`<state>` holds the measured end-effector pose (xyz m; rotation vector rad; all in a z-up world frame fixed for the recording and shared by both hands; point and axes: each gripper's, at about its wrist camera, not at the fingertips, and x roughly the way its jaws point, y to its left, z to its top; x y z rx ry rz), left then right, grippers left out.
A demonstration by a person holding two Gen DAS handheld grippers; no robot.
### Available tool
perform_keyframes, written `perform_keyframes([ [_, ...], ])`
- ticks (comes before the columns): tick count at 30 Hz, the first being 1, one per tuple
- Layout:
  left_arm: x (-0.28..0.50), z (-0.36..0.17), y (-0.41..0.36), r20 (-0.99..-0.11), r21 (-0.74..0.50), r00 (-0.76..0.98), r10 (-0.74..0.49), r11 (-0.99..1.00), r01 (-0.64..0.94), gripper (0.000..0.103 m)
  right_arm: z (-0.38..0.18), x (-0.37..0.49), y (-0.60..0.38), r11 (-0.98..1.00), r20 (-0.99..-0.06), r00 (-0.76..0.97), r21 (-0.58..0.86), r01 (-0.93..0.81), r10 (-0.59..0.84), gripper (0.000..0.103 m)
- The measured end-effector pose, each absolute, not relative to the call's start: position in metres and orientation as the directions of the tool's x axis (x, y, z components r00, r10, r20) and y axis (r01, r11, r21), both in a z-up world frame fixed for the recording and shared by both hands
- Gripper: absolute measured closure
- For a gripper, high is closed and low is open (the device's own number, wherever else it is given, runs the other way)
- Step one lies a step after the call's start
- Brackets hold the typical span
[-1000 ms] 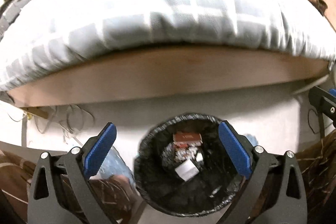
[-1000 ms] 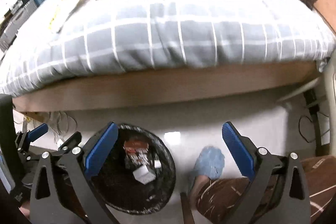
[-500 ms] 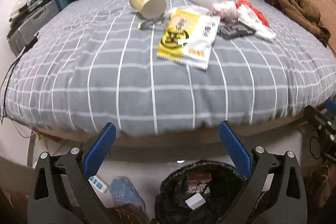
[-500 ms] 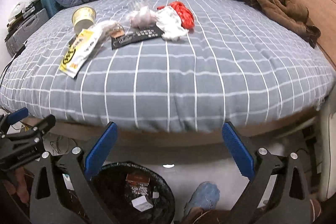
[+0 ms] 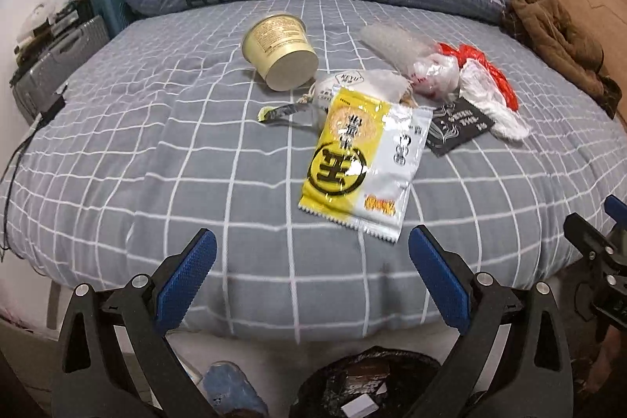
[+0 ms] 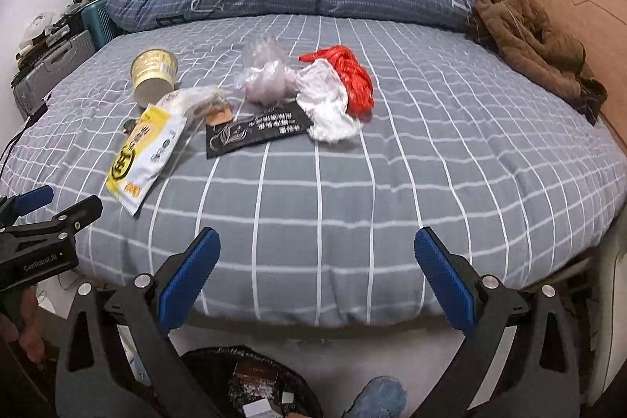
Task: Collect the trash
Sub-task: 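Raise both tools back over the bed toward the remaining trash, then grasp the yellow snack packet with the left tool while the right tool grasps white tissue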
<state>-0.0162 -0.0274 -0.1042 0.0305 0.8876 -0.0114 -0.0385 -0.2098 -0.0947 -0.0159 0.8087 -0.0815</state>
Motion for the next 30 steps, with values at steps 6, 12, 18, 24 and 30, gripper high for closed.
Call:
perform_keyframes([
  [6,0.002,-0.101,-0.034,-0.77,0.035,0.639,0.001,0.999,0.041,0.006,-0.09,-0.012,-0.214,0.996,-0.711,0.698,-0.057,0.069,-0.089,0.008],
  [12,0.022,-0.101,-0.033,-0.771,0.029,0.636,-0.003,0.999,0.04,0.006,-0.087,0.013,-0.222,0.995,-0.706,0.701,-0.067,0.076,-0.102,0.008],
  [18,0.041,-0.106,-0.036,-0.777,0.048,0.629,0.006,0.998,0.05,0.006,-0.097,0.043,-0.223,0.992,-0.724,0.679,-0.108,0.069,-0.125,0.017],
  [24,0.057,-0.113,-0.04,-0.792,0.05,0.611,-0.002,0.996,0.068,0.006,-0.1,0.074,-0.226,0.99,-0.724,0.676,-0.122,0.072,-0.138,0.02],
  [30,0.068,-0.123,-0.044,-0.812,0.034,0.584,-0.026,0.995,0.092,0.007,-0.109,0.108,-0.233,0.99,-0.742,0.656,-0.117,0.079,-0.14,0.027],
])
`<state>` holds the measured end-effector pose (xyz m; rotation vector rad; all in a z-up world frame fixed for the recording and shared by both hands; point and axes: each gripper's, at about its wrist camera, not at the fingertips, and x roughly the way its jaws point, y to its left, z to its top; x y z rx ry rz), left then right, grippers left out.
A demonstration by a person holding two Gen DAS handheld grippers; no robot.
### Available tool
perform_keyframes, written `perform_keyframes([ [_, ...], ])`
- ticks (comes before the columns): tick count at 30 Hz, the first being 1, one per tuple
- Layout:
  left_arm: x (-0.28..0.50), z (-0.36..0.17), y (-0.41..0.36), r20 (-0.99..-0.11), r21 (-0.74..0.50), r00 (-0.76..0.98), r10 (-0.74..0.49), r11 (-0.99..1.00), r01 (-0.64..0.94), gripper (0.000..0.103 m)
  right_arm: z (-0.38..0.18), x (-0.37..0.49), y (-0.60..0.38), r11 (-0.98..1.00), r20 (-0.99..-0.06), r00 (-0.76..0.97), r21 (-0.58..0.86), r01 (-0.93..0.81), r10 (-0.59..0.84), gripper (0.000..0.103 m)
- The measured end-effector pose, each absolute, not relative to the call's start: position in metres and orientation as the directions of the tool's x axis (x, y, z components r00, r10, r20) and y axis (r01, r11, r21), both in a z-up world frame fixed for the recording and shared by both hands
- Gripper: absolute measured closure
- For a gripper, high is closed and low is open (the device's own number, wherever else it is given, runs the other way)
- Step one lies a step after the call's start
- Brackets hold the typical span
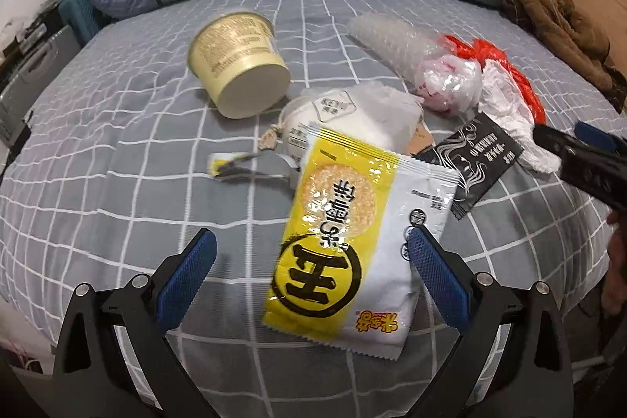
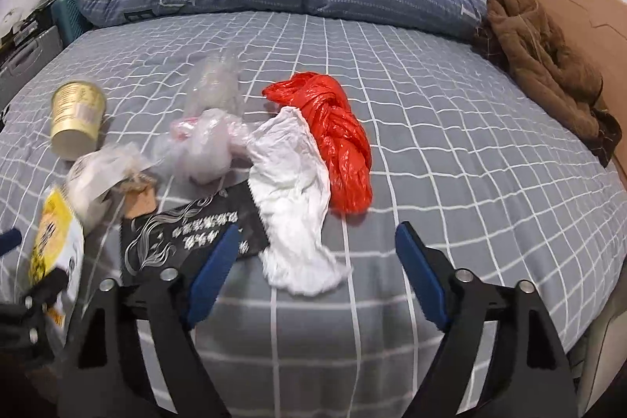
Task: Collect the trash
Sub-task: 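Grasp the yellow snack packet with the left tool while the right tool grasps white tissue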
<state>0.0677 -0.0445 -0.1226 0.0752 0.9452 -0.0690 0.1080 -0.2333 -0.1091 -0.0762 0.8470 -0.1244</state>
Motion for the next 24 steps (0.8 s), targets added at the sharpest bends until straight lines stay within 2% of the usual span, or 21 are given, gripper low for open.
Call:
perform_keyframes([
  [5,0.069,-0.131,-0.05,-0.825,0.014,0.563,-0.052,0.994,0.112,0.008,-0.115,0.132,-0.235,0.989,-0.753,0.642,-0.127,0.075,-0.146,0.028],
  [7,0.07,-0.134,-0.052,-0.831,0.014,0.554,-0.055,0.993,0.118,0.009,-0.121,0.14,-0.236,0.99,-0.765,0.628,-0.123,0.072,-0.141,0.031],
  [13,0.071,-0.141,-0.055,-0.838,0.012,0.542,-0.063,0.991,0.134,0.022,-0.14,0.156,-0.239,0.992,-0.809,0.575,-0.103,0.069,-0.124,0.046],
  [14,0.071,-0.142,-0.056,-0.838,0.014,0.542,-0.064,0.99,0.137,0.024,-0.142,0.156,-0.239,0.994,-0.813,0.571,-0.091,0.063,-0.111,0.051],
  [17,0.07,-0.142,-0.057,-0.837,0.007,0.543,-0.074,0.989,0.146,0.039,-0.146,0.155,-0.238,0.997,-0.823,0.563,-0.063,0.04,-0.075,0.067],
  [19,0.07,-0.143,-0.057,-0.836,-0.002,0.542,-0.088,0.988,0.157,0.054,-0.148,0.155,-0.236,0.998,-0.828,0.557,-0.052,0.028,-0.059,0.078],
  [21,0.069,-0.143,-0.059,-0.835,-0.01,0.541,-0.1,0.986,0.167,0.063,-0.148,0.154,-0.235,0.999,-0.831,0.554,-0.04,0.021,-0.045,0.086],
  [24,0.068,-0.142,-0.06,-0.832,-0.003,0.545,-0.099,0.985,0.173,0.074,-0.148,0.154,-0.233,0.999,-0.831,0.554,-0.038,0.017,-0.041,0.091],
])
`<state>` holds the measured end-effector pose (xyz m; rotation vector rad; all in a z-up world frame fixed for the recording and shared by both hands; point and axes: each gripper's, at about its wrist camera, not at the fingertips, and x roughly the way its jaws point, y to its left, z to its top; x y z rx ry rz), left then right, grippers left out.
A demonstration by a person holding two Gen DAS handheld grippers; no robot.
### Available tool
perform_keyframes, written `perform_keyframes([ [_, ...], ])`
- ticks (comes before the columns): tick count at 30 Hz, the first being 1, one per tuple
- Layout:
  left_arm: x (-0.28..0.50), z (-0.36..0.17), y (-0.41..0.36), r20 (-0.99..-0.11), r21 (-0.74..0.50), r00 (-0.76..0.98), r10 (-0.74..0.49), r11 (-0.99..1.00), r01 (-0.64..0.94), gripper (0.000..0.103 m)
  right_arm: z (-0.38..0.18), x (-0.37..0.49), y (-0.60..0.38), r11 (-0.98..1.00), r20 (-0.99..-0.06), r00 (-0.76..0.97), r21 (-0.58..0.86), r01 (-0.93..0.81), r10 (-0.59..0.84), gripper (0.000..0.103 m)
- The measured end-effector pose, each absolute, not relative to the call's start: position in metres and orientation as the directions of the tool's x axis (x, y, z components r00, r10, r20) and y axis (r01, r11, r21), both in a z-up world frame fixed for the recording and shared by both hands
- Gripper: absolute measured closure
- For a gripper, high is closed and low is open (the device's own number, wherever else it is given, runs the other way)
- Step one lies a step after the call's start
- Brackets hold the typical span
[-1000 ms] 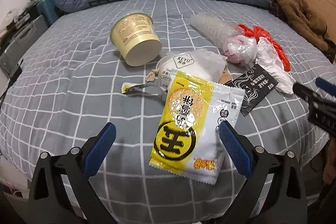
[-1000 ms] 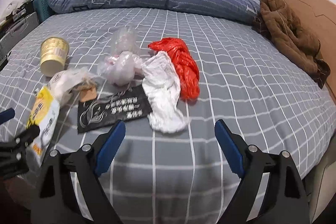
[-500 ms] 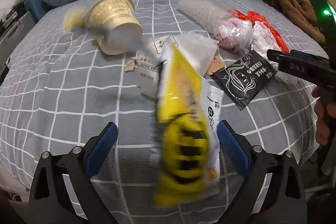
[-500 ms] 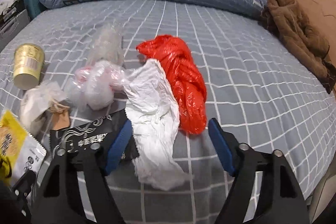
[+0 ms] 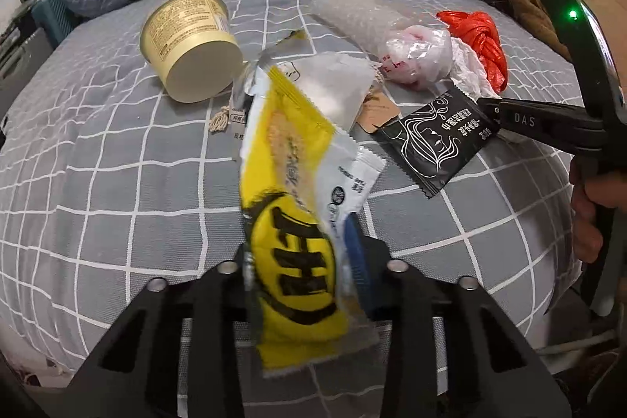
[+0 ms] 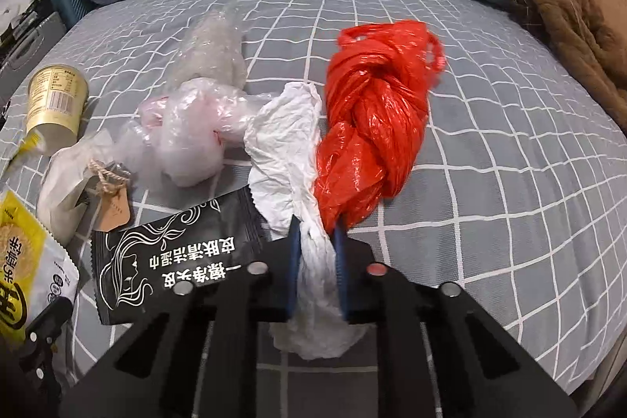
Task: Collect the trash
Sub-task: 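Grasp the yellow snack packet with the left tool while the right tool grasps white tissue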
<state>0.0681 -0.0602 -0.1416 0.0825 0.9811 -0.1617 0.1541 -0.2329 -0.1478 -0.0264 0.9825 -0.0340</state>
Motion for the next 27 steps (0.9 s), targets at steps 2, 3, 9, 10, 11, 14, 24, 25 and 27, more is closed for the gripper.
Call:
perform_keyframes([
  [2,0.068,-0.141,-0.059,-0.833,-0.006,0.544,-0.103,0.984,0.176,0.079,-0.146,0.154,-0.232,0.999,-0.828,0.559,-0.038,0.017,-0.04,0.092],
  [3,0.068,-0.14,-0.059,-0.833,-0.005,0.545,-0.101,0.984,0.176,0.083,-0.145,0.153,-0.233,0.999,-0.825,0.564,-0.036,0.018,-0.04,0.092],
  [9,0.066,-0.133,-0.057,-0.831,-0.015,0.546,-0.11,0.984,0.176,0.094,-0.131,0.147,-0.232,0.999,-0.805,0.592,-0.032,0.019,-0.037,0.094],
  [10,0.066,-0.131,-0.057,-0.83,-0.015,0.547,-0.111,0.984,0.177,0.094,-0.128,0.147,-0.232,0.999,-0.802,0.597,-0.031,0.019,-0.036,0.094],
  [11,0.065,-0.129,-0.057,-0.828,-0.014,0.549,-0.112,0.984,0.179,0.094,-0.125,0.146,-0.231,0.999,-0.799,0.6,-0.03,0.02,-0.036,0.094],
  [14,0.062,-0.123,-0.056,-0.823,-0.012,0.557,-0.111,0.984,0.179,0.094,-0.114,0.143,-0.23,0.999,-0.788,0.615,-0.027,0.019,-0.033,0.094],
  [24,0.051,-0.097,-0.05,-0.8,-0.018,0.589,-0.114,0.986,0.167,0.094,-0.073,0.116,-0.22,1.0,-0.747,0.665,-0.015,-0.003,-0.009,0.094],
  [25,0.05,-0.095,-0.049,-0.797,-0.02,0.592,-0.116,0.986,0.166,0.094,-0.069,0.111,-0.219,1.0,-0.742,0.67,-0.013,-0.006,-0.006,0.094],
  [27,0.048,-0.089,-0.047,-0.792,-0.026,0.598,-0.121,0.986,0.164,0.094,-0.064,0.103,-0.215,1.0,-0.737,0.676,-0.01,-0.013,0.001,0.094],
])
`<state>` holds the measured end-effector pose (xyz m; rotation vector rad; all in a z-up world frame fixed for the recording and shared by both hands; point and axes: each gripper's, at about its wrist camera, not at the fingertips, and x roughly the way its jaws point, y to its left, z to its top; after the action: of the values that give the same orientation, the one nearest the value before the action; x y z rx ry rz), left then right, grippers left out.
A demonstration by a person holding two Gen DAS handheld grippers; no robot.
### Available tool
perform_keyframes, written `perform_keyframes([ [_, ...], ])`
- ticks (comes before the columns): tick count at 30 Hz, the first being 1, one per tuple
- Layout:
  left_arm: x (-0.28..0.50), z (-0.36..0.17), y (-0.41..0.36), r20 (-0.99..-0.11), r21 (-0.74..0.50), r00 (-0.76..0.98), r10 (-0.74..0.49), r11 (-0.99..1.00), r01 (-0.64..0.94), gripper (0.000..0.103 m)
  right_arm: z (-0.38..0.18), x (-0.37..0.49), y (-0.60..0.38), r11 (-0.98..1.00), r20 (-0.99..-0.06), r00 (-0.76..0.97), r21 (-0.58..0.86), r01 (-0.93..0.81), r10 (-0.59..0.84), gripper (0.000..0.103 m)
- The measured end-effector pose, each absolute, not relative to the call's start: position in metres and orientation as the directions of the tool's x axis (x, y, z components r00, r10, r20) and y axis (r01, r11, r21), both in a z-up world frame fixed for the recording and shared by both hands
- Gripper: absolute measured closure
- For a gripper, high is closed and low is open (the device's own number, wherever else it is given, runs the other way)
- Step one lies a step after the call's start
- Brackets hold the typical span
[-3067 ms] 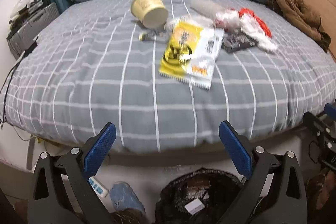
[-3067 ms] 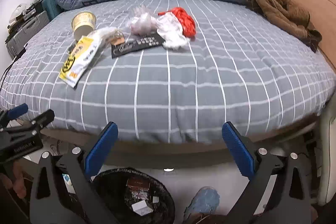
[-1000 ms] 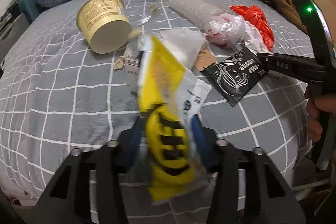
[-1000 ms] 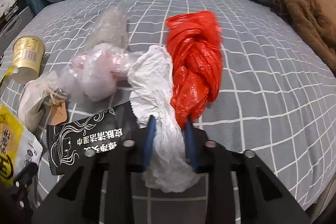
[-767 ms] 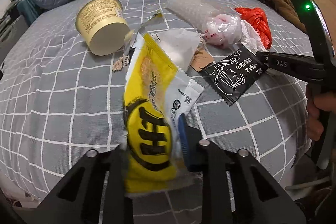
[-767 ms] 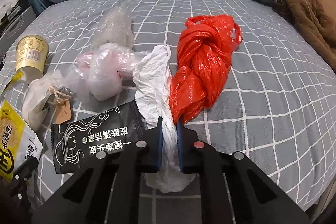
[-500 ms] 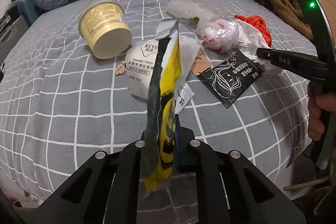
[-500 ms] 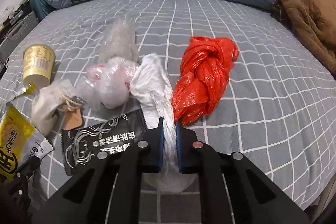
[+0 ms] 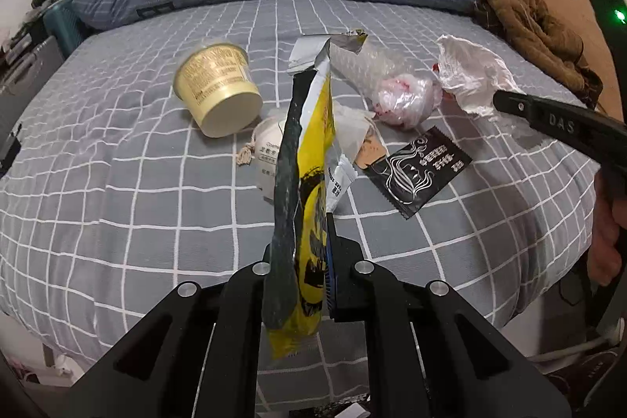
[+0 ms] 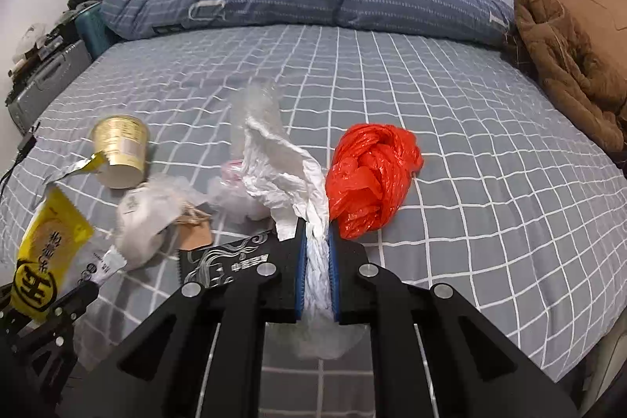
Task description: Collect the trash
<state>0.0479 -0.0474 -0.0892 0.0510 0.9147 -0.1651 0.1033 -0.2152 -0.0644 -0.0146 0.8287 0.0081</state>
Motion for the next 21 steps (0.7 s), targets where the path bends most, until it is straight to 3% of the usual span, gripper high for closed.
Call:
perform_keyframes([
  [21,-0.002,-0.062,-0.029,-0.744,-0.071,0.65,-0.157,0.985,0.157,0.094,-0.049,0.016,-0.187,0.998,-0.714,0.697,0.047,-0.051,0.069,0.094],
])
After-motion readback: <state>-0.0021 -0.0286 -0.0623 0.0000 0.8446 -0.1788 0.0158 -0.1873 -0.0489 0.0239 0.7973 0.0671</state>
